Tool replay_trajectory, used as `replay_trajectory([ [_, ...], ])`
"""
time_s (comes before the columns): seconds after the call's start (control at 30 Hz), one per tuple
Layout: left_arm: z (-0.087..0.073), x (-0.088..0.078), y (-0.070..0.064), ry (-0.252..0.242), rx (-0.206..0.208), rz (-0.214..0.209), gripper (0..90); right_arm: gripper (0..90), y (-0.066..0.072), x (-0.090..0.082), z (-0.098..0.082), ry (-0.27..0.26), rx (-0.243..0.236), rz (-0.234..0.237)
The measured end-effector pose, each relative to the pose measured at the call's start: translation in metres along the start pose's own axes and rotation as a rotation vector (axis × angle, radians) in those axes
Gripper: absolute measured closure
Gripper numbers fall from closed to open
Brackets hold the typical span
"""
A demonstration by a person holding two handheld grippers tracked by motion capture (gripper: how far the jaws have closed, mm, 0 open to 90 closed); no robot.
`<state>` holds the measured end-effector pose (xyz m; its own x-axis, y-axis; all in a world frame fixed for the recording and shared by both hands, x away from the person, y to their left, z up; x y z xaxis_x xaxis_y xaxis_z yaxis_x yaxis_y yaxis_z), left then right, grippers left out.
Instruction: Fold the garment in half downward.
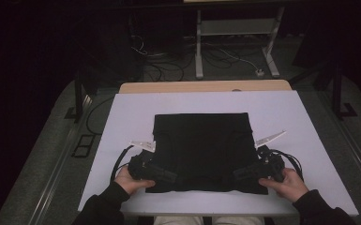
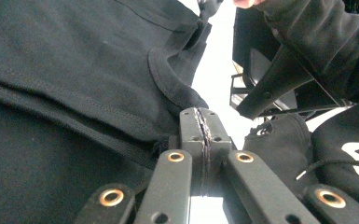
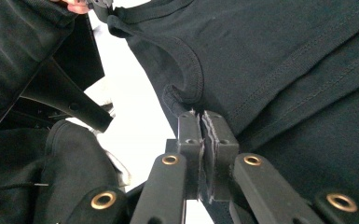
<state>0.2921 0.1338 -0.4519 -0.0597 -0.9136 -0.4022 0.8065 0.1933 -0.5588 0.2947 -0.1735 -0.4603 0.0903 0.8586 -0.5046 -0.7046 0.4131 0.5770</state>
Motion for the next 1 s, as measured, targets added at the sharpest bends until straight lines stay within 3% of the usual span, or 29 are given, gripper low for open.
replay_trajectory([
  [0.4,-0.009,-0.002,-0.004,0.022,0.01,0.018,88.3,84.8,0.009,-0.002,-0.008,0.016,-0.016,0.004],
  [0.63,-0.015,-0.001,-0.008,0.059,0.036,0.024,88.3,85.1,0.015,0.001,-0.015,0.056,-0.033,0.008],
  [1.0,-0.025,0.004,-0.011,0.115,0.04,0.023,88.4,85.3,0.022,0.005,-0.026,0.111,-0.046,0.022],
])
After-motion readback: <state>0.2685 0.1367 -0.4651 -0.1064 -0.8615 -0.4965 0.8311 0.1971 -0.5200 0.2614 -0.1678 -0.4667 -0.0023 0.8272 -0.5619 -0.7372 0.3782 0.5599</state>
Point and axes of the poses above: each handheld gripper's, and its own axes: x roughly forward along the jaws, z roughly out of its top, y roughly to its left, the point moved 6 cm from there along x, roughly forward along the jaws, and after that the axes turned 8 degrees about -y, right-handed, at the moved point
